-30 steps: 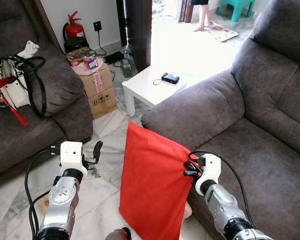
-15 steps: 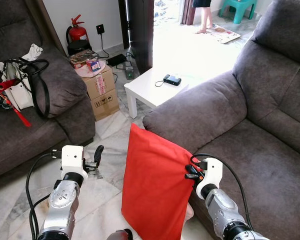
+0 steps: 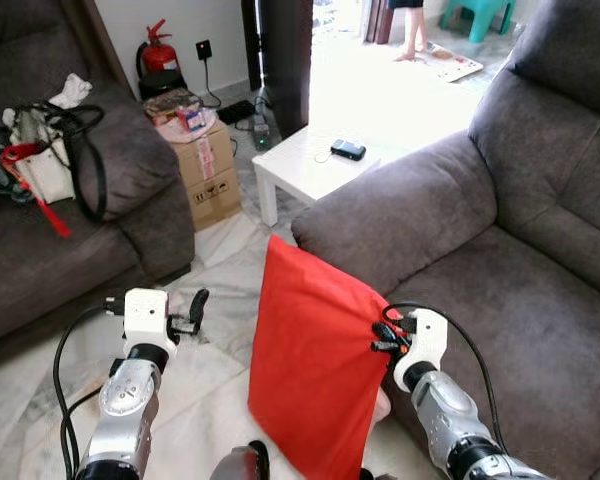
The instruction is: Move the pillow to the sofa from floor
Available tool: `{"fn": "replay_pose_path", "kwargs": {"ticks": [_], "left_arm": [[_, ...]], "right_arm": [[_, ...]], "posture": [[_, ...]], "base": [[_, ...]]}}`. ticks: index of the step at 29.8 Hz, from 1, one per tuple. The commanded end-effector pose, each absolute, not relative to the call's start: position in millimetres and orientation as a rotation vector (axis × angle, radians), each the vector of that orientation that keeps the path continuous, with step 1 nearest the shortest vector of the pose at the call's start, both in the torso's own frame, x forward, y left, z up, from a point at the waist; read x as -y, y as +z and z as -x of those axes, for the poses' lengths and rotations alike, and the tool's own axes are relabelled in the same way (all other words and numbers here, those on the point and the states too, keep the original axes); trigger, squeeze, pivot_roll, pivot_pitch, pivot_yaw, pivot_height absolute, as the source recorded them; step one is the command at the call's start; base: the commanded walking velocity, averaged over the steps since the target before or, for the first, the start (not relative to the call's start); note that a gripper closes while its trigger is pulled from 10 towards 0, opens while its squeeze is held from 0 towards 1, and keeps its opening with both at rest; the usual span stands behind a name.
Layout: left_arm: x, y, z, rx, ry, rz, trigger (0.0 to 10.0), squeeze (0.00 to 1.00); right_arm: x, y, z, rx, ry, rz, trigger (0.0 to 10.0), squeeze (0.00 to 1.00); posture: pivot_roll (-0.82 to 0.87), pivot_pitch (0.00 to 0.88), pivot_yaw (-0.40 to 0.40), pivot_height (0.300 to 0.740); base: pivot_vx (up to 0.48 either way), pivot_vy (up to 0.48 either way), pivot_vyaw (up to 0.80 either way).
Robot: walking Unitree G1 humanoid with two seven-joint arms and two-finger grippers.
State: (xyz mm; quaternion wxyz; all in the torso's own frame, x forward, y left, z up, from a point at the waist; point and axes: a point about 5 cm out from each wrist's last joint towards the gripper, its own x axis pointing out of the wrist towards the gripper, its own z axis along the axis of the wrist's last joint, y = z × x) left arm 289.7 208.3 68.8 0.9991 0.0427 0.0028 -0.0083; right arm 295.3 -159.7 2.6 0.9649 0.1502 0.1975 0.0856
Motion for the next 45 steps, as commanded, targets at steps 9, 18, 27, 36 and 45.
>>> {"fn": "replay_pose_path", "kwargs": {"ticks": [9, 18, 27, 36, 45], "left_arm": [[-211, 68, -289, -0.011, -0.011, -0.094, 10.0, 0.00], [-211, 68, -289, -0.011, -0.007, -0.101, 10.0, 0.00], [-211, 68, -290, -0.006, -0.008, -0.101, 10.0, 0.00], [-210, 68, -289, -0.006, -0.014, -0.097, 10.0, 0.00], [-208, 72, -292, -0.002, -0.052, -0.072, 10.0, 0.00]], "right_arm": [[161, 10, -301, -0.352, 0.176, -0.293, 10.0, 0.00], [162, 14, -304, -0.343, 0.183, -0.290, 10.0, 0.00], [166, 16, -307, -0.336, 0.177, -0.287, 10.0, 0.00], [167, 26, -314, -0.290, 0.211, -0.289, 10.0, 0.00], [153, 23, -302, -0.324, 0.577, -0.282, 10.0, 0.00]], "posture": [[0.17, 0.140, 0.014, 0.740], [0.17, 0.138, 0.016, 0.740], [0.17, 0.139, 0.015, 0.740], [0.17, 0.141, 0.015, 0.740], [0.17, 0.133, 0.017, 0.740]], "base": [[-0.312, 0.000, 0.00], [-0.034, 0.000, 0.00], [0.000, 0.000, 0.00], [0.000, 0.000, 0.00], [0.000, 0.000, 0.00]]}}
